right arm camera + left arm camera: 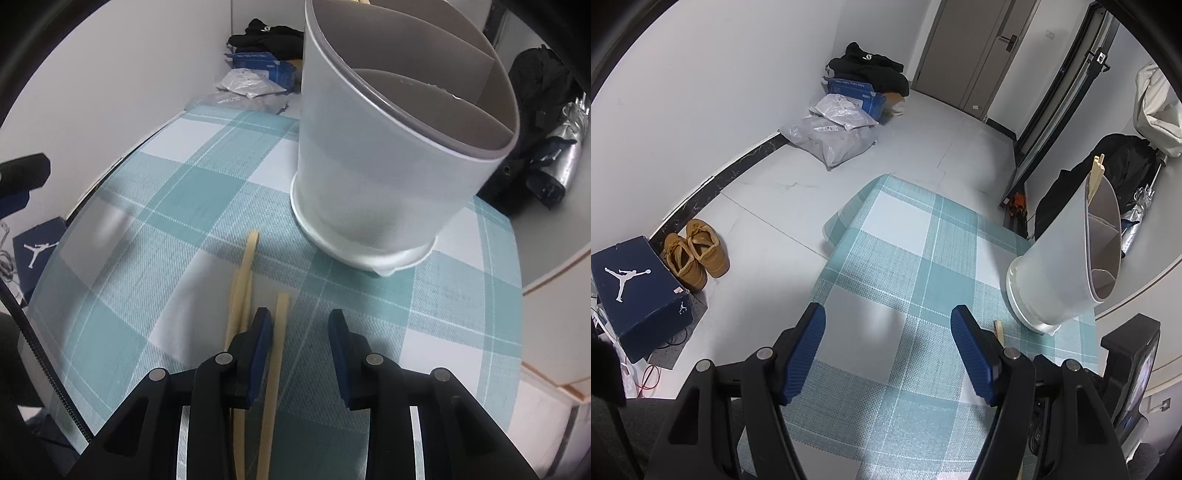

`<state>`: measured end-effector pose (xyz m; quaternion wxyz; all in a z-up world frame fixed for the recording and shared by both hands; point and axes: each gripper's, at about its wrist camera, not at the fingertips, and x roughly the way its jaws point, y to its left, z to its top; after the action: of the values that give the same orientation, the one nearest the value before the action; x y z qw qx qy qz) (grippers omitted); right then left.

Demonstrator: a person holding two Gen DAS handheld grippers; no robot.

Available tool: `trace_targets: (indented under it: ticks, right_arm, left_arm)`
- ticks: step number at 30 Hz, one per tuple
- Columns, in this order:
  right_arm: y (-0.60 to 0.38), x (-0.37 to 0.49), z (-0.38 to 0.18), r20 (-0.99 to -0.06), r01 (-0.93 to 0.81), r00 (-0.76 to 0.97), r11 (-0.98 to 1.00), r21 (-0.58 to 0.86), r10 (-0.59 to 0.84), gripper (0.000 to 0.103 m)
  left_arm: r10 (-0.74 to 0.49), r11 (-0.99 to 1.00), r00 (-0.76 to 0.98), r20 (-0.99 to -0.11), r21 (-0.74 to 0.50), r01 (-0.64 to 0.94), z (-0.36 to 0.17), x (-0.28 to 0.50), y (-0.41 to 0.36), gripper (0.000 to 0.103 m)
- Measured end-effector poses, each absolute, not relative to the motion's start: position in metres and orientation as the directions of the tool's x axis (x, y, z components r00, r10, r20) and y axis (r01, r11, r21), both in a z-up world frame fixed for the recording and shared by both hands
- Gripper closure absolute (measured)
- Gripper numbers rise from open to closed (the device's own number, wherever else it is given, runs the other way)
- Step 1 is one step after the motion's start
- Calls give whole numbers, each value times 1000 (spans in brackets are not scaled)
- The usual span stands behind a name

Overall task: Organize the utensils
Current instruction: 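Lower the right gripper to the chopsticks and close on one, then lift the chopstick with the right gripper while the left gripper closes on another chopstick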

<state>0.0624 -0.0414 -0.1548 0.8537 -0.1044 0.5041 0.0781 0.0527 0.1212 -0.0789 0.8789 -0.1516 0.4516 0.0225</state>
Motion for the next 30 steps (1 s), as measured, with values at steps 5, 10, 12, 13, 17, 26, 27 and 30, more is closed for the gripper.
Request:
trace_targets:
  ticks: [5,10,12,13,17,26,27,30]
  right_arm:
    - [-40,71,-157,-889,-242,450,970,-25,90,96]
    - [-56,71,-148,-879,-206,450,976,70,158,98]
    - [-68,70,-137,-857,-180,472,975,134,205,98]
    - [-79,69,-129,-839,-159,490,970,181,237,98]
    - [-117,66,-111,-770,-80,546,935,346,331,98]
    - [-186,45,-98,-639,19,617,802,596,460,97]
    - [-193,41,-99,-624,31,625,784,620,470,97]
    - [-212,30,-99,-599,54,631,743,667,492,97]
  left_arm:
    - [-112,951,569,-815,-254,-177,-85,57,118,36]
    - [-174,942,521,-836,-296,-159,-95,68,107,36]
    - [-185,947,509,-841,-292,-137,-97,72,98,36]
    - [-189,952,498,-846,-282,-118,-98,74,92,36]
    - [-245,957,467,-849,-289,-23,-103,77,70,36]
    - [-260,960,361,-895,-280,-1,-113,84,43,36]
    - [-265,958,337,-903,-286,-11,-116,87,41,36]
    - [-251,961,316,-915,-276,-35,-120,94,37,36]
